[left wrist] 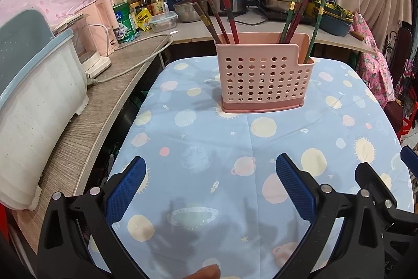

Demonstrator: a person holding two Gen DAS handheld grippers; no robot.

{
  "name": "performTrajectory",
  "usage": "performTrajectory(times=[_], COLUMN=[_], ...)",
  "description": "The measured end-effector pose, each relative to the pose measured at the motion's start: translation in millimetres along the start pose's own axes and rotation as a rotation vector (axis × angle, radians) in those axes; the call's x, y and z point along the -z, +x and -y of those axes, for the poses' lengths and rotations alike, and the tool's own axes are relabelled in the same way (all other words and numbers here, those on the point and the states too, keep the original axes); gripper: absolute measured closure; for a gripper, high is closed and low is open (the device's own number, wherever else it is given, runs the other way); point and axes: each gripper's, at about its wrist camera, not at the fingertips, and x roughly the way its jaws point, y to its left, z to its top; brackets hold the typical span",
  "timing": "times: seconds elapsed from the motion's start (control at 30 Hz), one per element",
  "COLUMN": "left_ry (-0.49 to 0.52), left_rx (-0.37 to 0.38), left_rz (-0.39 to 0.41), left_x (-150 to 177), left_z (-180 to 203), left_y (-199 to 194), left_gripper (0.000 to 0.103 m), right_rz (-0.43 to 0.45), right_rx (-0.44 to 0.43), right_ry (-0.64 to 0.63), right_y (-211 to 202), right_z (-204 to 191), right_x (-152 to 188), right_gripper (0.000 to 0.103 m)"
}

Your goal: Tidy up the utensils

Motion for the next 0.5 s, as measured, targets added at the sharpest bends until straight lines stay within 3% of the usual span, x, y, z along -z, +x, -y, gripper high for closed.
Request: performTrajectory(times=[0.5], left_ry=[-0.007], left_rx=[-0.001], left_rz=[-0.009], left_x=[2.5], left_z=[0.7], left_y=[4.8], left_gripper=[0.008], right_rz=[-0.016], right_rx=[-0.004], right_ry=[0.003], right_y=[6.1], right_z=[0.9], right_x=[5.3], right_gripper=[0.006])
